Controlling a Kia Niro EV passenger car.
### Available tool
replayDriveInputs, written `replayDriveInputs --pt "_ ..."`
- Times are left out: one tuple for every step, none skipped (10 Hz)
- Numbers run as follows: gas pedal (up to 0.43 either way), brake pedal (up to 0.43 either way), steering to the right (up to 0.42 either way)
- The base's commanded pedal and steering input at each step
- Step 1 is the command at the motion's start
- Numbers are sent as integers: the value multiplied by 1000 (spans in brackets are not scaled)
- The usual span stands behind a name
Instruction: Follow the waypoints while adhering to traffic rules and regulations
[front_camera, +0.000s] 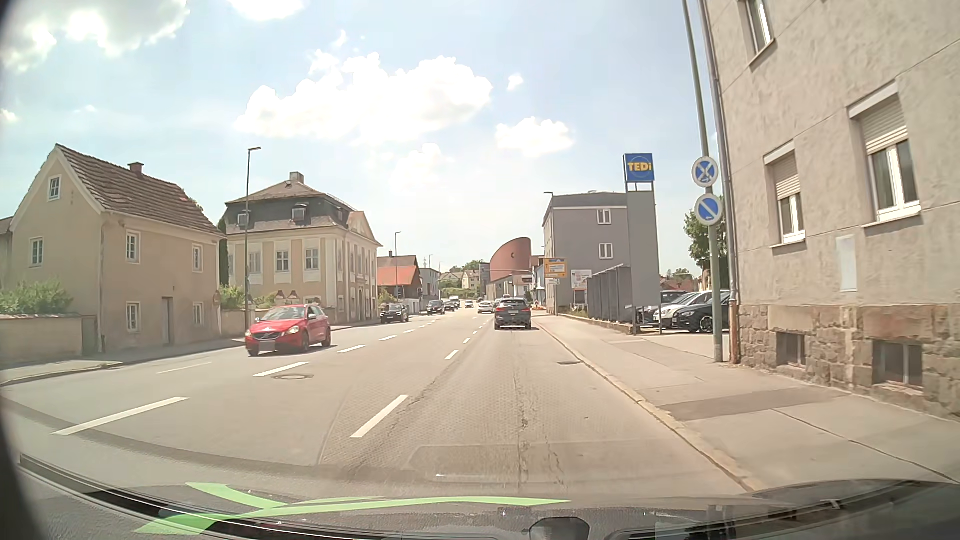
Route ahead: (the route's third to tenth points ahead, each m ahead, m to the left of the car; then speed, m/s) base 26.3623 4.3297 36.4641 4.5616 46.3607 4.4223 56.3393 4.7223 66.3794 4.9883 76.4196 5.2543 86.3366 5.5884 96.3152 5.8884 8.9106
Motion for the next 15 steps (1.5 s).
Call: replayDriveInputs --pt "67 0 -7" --pt "67 0 -7" --pt "67 0 -7" --pt "79 0 -7" --pt "98 0 -7" --pt "110 0 -7" --pt "110 0 -7" --pt "130 0 -7" --pt "130 0 -6" --pt "130 0 -6" --pt "130 0 -6" --pt "130 0 -6" --pt "130 0 -6" --pt "130 0 -6" --pt "130 0 -6"
